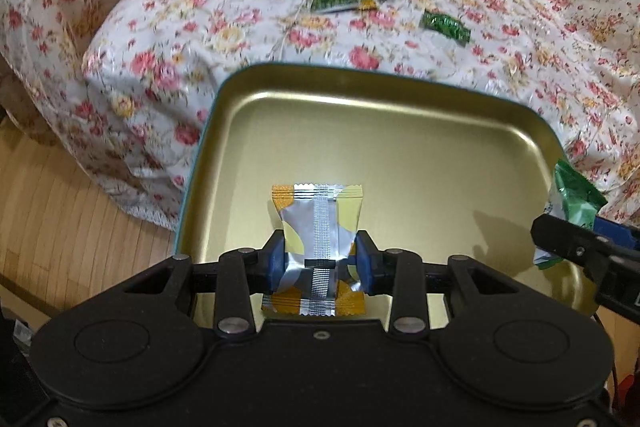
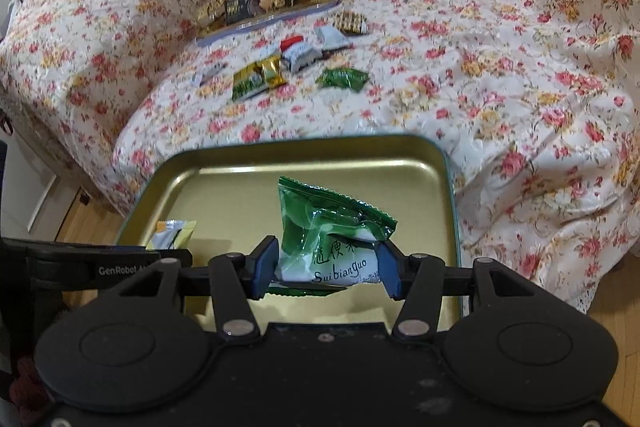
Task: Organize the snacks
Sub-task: 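Carry both held packets back over the empty gold tray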
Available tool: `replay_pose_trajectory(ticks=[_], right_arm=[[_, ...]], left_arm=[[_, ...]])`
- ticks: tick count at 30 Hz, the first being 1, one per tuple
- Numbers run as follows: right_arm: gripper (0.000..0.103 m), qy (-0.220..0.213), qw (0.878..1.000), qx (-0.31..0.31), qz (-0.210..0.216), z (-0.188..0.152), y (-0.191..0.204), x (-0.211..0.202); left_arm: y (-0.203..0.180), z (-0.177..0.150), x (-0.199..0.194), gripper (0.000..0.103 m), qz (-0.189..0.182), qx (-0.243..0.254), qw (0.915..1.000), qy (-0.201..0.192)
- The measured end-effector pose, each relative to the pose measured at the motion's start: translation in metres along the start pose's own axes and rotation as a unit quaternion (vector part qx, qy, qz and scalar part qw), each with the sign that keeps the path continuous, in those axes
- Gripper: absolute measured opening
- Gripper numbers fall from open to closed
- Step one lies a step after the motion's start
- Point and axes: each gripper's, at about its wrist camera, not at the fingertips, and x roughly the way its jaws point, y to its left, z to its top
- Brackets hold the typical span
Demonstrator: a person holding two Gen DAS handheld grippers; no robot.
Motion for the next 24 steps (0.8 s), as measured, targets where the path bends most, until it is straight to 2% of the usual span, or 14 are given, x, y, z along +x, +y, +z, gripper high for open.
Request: replay_pose_trajectory(ticks=[9,15,24], right_arm=[[0.056,0.026,1.0,-0.006,-0.007,-0.004,-0.003,0.008],[0.056,0.039,0.999,-0.005,-0.003,-0.006,-0.003,0.012],[0.056,0.055,0.998,-0.005,-0.004,-0.007,-0.004,0.017]], left_arm=[[0.003,-0.008,0.004,0.045,0.003,-0.004,0.9999,0.013],[0.002,-0.009,0.002,0.046,0.007,0.002,0.9999,0.009],[0.004,-0.01,-0.004,0.055,0.013,-0.006,0.9999,-0.003]])
